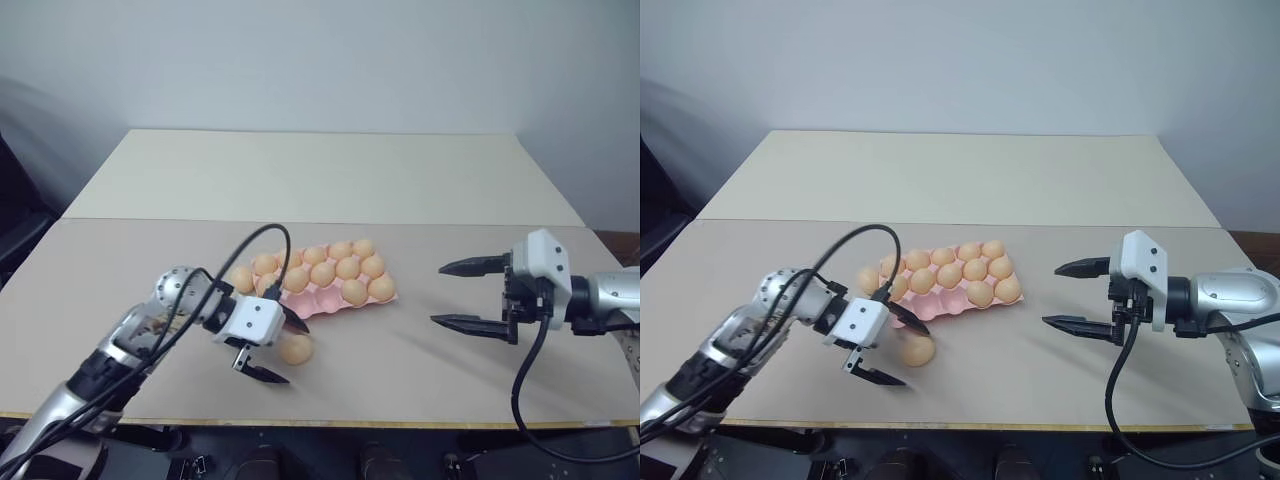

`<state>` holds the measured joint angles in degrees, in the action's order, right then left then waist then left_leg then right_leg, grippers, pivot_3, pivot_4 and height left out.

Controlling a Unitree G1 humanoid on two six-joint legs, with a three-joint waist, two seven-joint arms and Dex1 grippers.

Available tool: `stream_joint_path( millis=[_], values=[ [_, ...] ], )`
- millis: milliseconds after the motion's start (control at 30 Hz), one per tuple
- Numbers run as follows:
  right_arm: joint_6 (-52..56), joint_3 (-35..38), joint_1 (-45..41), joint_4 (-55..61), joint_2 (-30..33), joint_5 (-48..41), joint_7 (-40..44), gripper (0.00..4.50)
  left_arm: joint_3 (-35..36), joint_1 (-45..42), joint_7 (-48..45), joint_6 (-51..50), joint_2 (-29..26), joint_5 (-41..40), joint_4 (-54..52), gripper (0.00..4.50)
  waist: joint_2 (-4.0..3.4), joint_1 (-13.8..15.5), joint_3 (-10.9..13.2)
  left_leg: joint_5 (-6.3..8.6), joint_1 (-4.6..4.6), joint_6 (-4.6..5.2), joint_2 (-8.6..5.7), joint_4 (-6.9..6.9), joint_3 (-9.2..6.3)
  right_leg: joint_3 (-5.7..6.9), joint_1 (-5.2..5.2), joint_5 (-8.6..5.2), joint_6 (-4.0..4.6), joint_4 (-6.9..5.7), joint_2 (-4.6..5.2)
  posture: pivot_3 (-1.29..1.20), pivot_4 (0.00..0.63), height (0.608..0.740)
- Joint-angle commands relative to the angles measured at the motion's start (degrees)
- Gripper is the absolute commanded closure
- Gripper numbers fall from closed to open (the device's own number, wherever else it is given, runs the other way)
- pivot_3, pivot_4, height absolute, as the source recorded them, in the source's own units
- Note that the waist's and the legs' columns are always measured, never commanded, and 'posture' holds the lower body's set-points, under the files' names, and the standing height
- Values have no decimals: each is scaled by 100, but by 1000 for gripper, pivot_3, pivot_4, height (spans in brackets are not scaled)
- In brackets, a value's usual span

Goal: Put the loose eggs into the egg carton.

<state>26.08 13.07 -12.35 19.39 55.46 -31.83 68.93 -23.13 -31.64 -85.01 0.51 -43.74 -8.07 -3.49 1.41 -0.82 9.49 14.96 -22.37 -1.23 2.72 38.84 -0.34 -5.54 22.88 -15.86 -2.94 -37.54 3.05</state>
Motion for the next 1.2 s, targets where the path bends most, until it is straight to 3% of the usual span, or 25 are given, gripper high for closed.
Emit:
stream_joint_path(
  millis=[33, 233, 333, 433, 733, 967, 1167, 1200],
  values=[
    [25, 310, 23, 220, 93, -156, -87, 33, -165, -260, -183, 567, 104, 267, 222, 0, 0, -4, 0, 0, 0, 0, 0, 1, 0, 0, -1, 0, -1, 0, 0, 0, 150, 740],
    [46, 413, 137, 327, 125, -231, -152, 33, -356, -412, -173, 1142, 245, 726, 597, 0, 0, -3, 0, 0, 6, 1, 0, 1, -2, 0, -11, 0, -2, 2, 0, 0, 150, 740],
    [52, 445, 175, 363, 131, -260, -176, 0, -336, -436, -156, 1292, 259, 820, 705, 464, 0, -5, 0, 0, 6, 1, 0, 2, -2, 0, -10, 0, -3, 1, 0, 0, 150, 740],
    [39, 438, 164, 343, 126, -261, -181, 0, -171, -466, -74, 1026, 348, 655, 658, 1443, 0, 0, 0, 0, 7, 1, 0, 3, -3, 1, -11, 0, -3, -1, 0, 0, 150, 740],
    [8, 371, 64, 240, 96, -243, -173, 0, 709, -878, 226, -769, 691, -591, 354, 1443, 0, -2, 0, 1, 6, 2, 0, 7, -7, 4, -14, 0, -6, -1, 0, 0, 150, 740],
    [-6, 357, 50, 240, 64, -227, -209, 0, 721, -1241, 1206, -345, 1249, 59, 1147, 1443, 0, 2, 0, 1, 14, 2, -3, 7, -11, 6, -27, 0, -7, 4, 0, 0, 150, 740],
    [25, 478, 184, 328, 89, -269, -230, 0, 930, -1343, 334, -713, 974, -621, 1038, 1443, 0, -20, 0, 1, 12, 2, -3, 7, -12, 5, -23, 0, -7, 0, 0, 0, 150, 740],
    [27, 479, 202, 345, 88, -273, -235, 0, 934, -1380, 114, -801, 853, -709, 1044, 1270, 0, -22, 0, 1, 13, 2, -3, 7, -12, 5, -23, 0, -7, -1, 0, 0, 150, 740]
  ],
)
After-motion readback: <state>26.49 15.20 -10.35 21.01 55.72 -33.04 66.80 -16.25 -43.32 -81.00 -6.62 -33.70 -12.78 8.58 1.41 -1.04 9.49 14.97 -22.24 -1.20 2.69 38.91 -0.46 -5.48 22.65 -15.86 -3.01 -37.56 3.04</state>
